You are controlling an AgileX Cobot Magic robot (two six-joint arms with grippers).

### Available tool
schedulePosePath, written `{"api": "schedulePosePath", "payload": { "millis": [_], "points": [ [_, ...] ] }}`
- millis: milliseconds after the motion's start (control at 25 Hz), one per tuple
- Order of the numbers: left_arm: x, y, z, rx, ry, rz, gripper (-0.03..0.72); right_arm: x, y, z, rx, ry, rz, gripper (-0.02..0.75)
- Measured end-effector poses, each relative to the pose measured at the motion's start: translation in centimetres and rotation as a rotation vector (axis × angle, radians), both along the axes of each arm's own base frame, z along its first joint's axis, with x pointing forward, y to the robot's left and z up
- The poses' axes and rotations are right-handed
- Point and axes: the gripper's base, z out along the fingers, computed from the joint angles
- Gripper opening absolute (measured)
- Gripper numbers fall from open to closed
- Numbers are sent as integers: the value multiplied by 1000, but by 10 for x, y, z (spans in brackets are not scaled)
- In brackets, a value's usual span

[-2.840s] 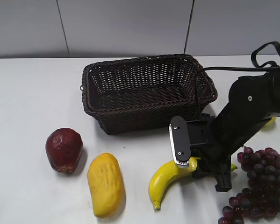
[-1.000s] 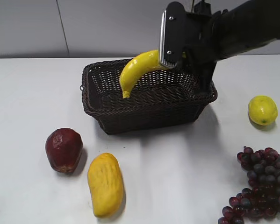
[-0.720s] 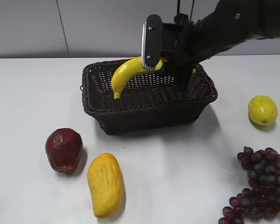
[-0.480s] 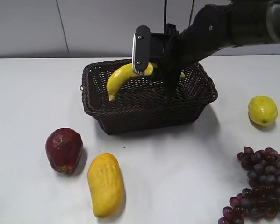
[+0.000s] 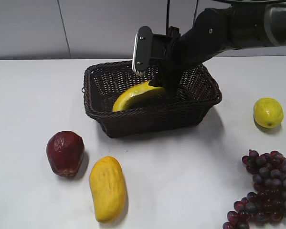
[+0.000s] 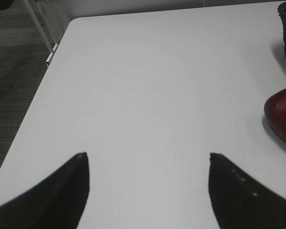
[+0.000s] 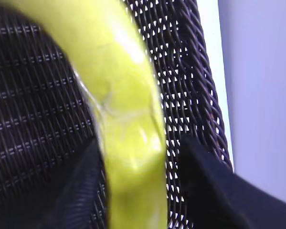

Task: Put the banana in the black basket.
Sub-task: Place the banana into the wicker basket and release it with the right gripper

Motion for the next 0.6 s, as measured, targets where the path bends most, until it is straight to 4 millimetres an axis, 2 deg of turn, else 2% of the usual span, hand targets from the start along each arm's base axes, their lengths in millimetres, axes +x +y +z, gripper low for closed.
{"api": "schedulePosePath", "payload": {
  "millis": [80,280,400,600],
  "points": [
    [0,0,0,0,0,0,578,0,0,0,1,0,-1,494],
    [0,0,0,0,0,0,578,-1,-1,6,42,20,-43,523],
    [0,0,0,0,0,0,578,-5,-2,21,124,46,-116,524],
    [0,0,0,0,0,0,578,-10,-10,54,364,202,-373,524]
  ]
}}
